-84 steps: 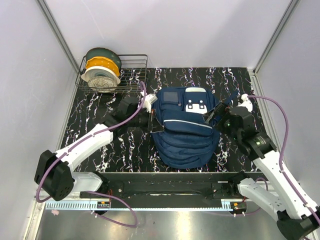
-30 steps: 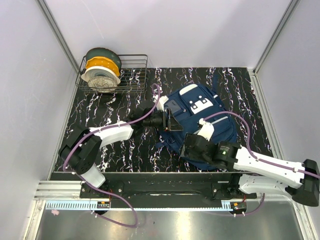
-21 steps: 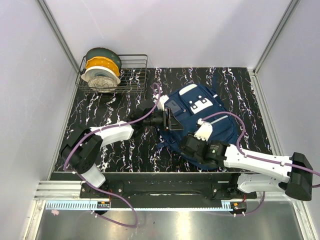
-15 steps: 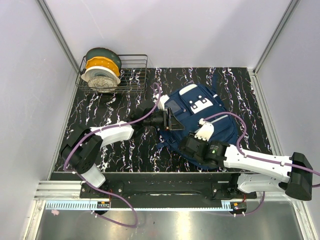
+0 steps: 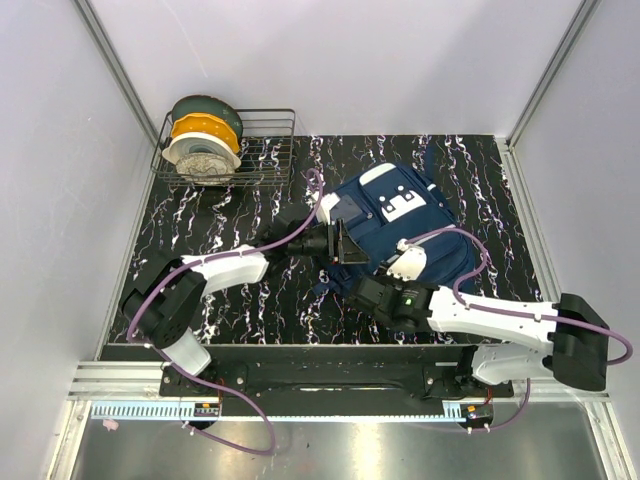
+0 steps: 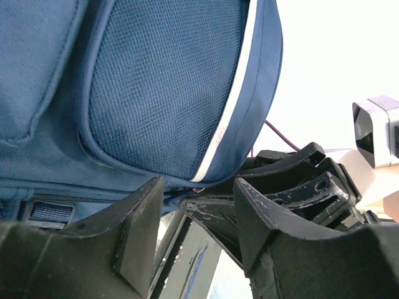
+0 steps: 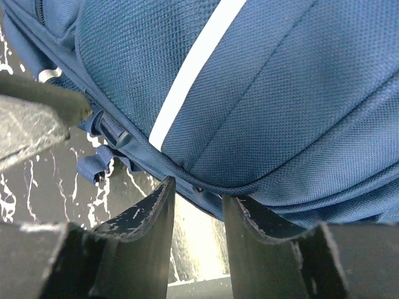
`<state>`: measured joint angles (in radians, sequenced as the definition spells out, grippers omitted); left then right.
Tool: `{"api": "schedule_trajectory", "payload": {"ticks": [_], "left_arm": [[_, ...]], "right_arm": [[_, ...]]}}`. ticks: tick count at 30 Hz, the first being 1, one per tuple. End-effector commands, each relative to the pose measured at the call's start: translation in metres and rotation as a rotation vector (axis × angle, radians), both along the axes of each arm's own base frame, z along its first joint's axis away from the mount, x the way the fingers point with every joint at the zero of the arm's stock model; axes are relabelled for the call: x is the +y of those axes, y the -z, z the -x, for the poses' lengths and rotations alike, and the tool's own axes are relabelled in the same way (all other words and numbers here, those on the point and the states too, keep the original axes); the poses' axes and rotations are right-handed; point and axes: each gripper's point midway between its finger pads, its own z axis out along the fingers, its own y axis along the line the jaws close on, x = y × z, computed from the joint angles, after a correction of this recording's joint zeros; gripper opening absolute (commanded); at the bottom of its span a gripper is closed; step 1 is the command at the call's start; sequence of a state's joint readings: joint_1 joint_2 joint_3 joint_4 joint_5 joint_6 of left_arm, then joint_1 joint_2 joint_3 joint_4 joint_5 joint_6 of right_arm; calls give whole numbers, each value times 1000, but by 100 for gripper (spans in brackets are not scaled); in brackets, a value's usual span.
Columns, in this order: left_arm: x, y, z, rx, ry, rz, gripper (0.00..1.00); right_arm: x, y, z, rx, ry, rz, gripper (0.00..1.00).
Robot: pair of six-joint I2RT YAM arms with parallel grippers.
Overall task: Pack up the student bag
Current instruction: Zip the student bag at the center of the board.
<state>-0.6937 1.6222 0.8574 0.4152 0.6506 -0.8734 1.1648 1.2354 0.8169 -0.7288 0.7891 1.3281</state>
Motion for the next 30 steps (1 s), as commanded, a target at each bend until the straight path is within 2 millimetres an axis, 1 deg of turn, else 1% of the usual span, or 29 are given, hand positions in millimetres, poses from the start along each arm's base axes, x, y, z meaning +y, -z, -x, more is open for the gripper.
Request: {"api": "schedule_trajectory", "payload": {"ticks": [1,2,4,6,8,9,11,13,14,15,16,17,18,19,20,21,23,24,25,28,30], "left_arm": [[-3,-27,4,-61,17,76,52],[-3,-27,4,-58,17,77,52],[-3,-30,4,-61,19,84,52],[-3,-32,4,-64,17,87,52],[-3,-31,4,-62,16,84,52],[-3,-29,4,-59,14,80,52],[-3,-26,4,-53,11,74,53],[-1,-20,3,-43,1,64,56],[-1,-17,3,-39,-2,59,57],[-1,-17,3,-40,-4,61,57],[-2,-17,2,-36,-7,61,57],[-2,-16,2,-35,-6,63,58],[-3,-17,1,-39,-9,68,58],[-4,-18,1,-40,-8,71,58],[-6,-17,1,-38,-4,72,58],[-9,-19,1,-44,-1,78,58],[-11,-17,3,-38,4,79,58],[-13,-19,2,-44,1,91,59],[-14,-20,3,-35,-1,99,59],[-18,-11,1,-14,-19,86,59],[-20,-7,-4,-5,-57,105,58]], "right_arm": [[-11,-6,-23,-142,139,29,40],[-9,-6,-24,-151,156,19,37],[-7,1,-25,-146,155,57,33],[-8,4,-25,-136,163,98,26],[-10,1,-26,-143,195,96,17],[-17,2,-24,-138,201,123,9],[-21,1,-24,-144,208,117,0],[-17,-6,-24,-154,189,70,0],[-19,-4,-22,-148,136,109,0],[-10,-16,-25,-174,123,30,0],[-6,-17,-23,-168,98,0,0],[-8,-14,-21,-166,29,45,0],[3,-28,-22,-195,1,-41,0],[7,-29,-18,-184,-31,-72,0],[6,-36,-16,-205,-56,-113,0],[6,-37,-14,-204,-67,-135,0],[4,-38,-9,-199,-81,-166,0],[2,-43,-8,-207,-86,-190,0],[2,-43,-6,-204,-94,-192,0],[3,-42,-5,-195,-106,-197,0],[10,-38,-4,-181,-121,-204,0]]}}
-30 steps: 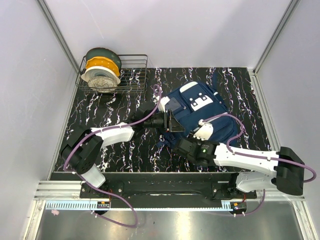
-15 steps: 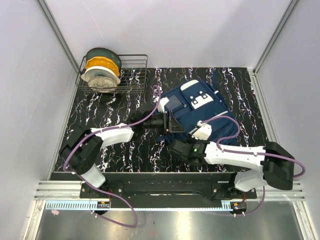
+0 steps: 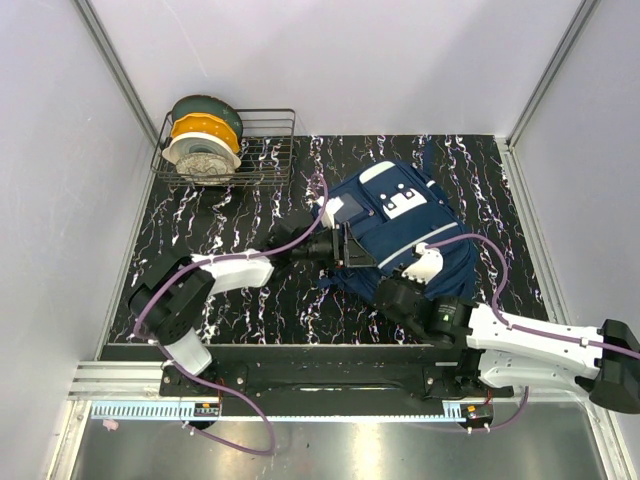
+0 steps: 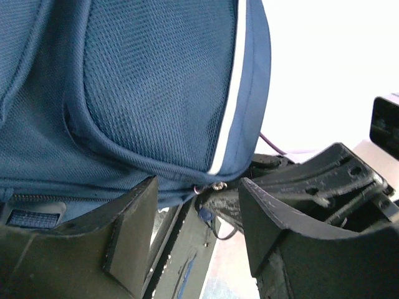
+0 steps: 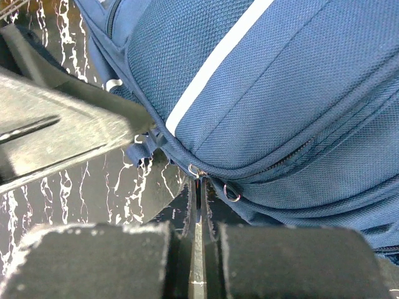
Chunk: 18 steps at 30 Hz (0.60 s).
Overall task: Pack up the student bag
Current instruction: Zip the student bag at the center of the board.
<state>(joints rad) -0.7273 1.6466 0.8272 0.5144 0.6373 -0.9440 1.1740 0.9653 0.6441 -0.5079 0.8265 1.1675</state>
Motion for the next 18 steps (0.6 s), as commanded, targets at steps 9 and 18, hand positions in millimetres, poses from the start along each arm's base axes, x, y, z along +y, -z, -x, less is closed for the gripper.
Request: {"api": "schedule_trajectory", "payload": {"ticks": [9,18], "left_arm": [[-11,6,-38,3,-229,49,54],[-17,15,-47,11,-266,45,0]], "right_arm": [[32,-17,-2,-35,-108,-77,0],[33,-19,-2,-52,-134,-68,0]]}}
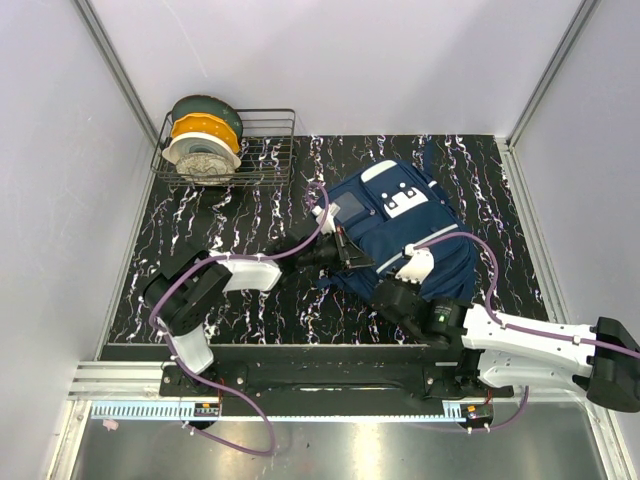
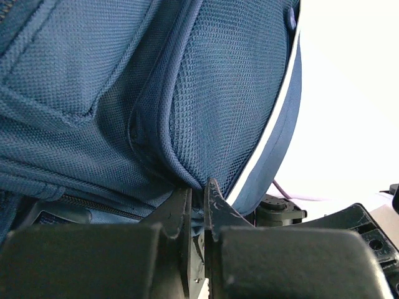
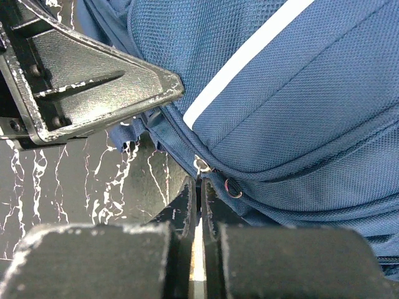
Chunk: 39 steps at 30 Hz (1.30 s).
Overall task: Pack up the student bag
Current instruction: Zip the student bag at the center of the board.
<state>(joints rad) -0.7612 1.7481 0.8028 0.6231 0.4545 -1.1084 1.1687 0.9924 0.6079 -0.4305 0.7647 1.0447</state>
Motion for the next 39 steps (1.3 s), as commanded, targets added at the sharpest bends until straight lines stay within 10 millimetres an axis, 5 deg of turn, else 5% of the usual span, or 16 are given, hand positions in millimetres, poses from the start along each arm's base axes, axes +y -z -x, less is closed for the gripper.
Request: {"api": "schedule_trajectory", "payload": {"ticks": [1,10,17,24,27,28,31,35,39], "left_arm": [[-1,-22,-30,-135,-95,38,0],[76,-41,-79,-250,-153,-131,0],[99,-66,-87,-347,5,-171,0],[159,-57,-115,-340,-40,-256,0],[151,-61,-102,-304,7,-214,17],[149,-59,-97,-306,8,-199,49],[150,-57,-82,-288,-12,-201,60],[166,-56,-64,-268,-114,-223,99],[181,-66,-39,-256,-235,-194,99]], "right_arm": [[20,-34,-5,-60,-38,-109,0],[-46,-25,1,-74,55,107,0],[-65,-28,0,-99,105,144,0],[-63,-28,-2,-101,116,121,0],[-41,-28,-3,-99,61,60,0],[-29,-30,-6,-104,51,18,0],[-12,-31,-8,-98,25,-8,0],[1,-36,-12,-99,2,-18,0],[11,-36,-16,-103,-28,-31,0]]}}
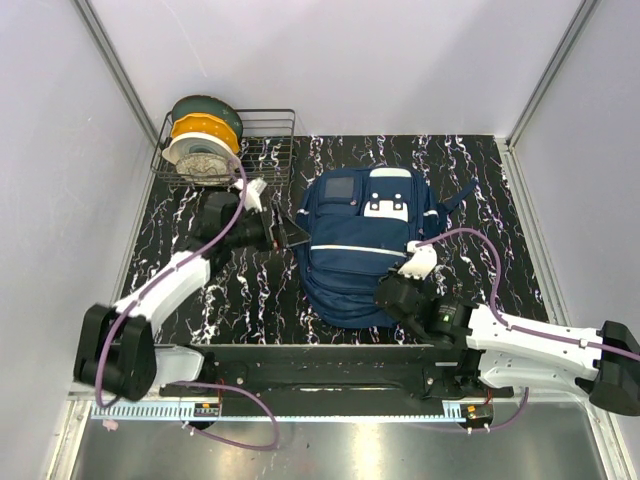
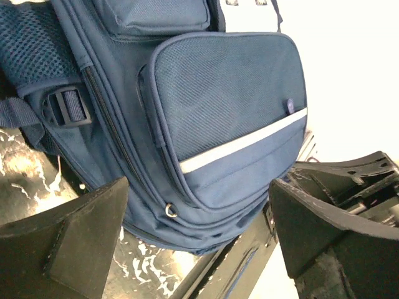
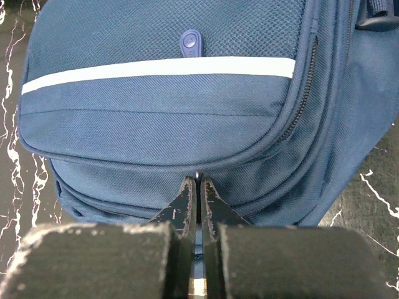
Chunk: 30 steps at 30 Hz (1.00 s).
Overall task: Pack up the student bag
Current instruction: Zip the student bag at the center of the board.
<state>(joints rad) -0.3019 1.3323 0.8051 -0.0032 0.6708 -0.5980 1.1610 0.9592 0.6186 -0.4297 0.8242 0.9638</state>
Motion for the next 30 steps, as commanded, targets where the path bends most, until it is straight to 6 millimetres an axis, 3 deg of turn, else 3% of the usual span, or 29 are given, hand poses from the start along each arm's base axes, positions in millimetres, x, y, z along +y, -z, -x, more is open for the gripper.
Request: {"api": "schedule_trajectory", "payload": {"ticks": [1,2,4,5,6,7,8,10,11,13,14,15,18,22,25,27,29,30], "left_arm": [[15,-5,14,-20,-164,50,99],[18,-11,17,-14,-213,82,99],[18,3,28,24,-243,88,99],[19,1,28,29,-288,108,99],[11,-5,29,2,-280,138,99],[8,2,33,14,-289,150,99],[4,5,30,46,-316,180,99],[-15,-9,31,36,-283,264,99],[-23,-4,29,51,-270,259,99],[-40,-17,27,34,-241,291,99],[-48,-13,28,50,-227,295,99],[-53,-22,25,23,-218,339,99],[-62,-25,17,29,-220,398,99],[-65,-14,10,57,-233,395,99],[-68,-13,9,53,-223,393,79],[-68,-14,5,49,-217,378,44],[-66,-14,2,29,-217,356,27],[-65,-14,-1,33,-221,336,8]], "right_arm": [[22,-22,-7,-30,-47,-78,0],[23,-22,-7,-30,-50,-79,0],[25,-24,-7,-33,-59,-89,0],[24,-24,-7,-34,-61,-87,0],[25,-25,-7,-38,-64,-91,0],[25,-26,-7,-38,-66,-98,0],[25,-27,-7,-41,-67,-101,0],[27,-28,-6,-43,-75,-115,0],[27,-28,-6,-43,-78,-118,0],[29,-29,-6,-44,-85,-124,0],[31,-30,-6,-46,-93,-125,0],[31,-30,-6,-46,-90,-125,0],[33,-30,-5,-45,-104,-124,0],[32,-30,-2,-41,-127,-122,0],[29,-29,-1,-42,-129,-120,0],[27,-28,0,-44,-127,-121,0],[25,-27,0,-46,-129,-109,0],[25,-26,0,-46,-131,-104,0]]}}
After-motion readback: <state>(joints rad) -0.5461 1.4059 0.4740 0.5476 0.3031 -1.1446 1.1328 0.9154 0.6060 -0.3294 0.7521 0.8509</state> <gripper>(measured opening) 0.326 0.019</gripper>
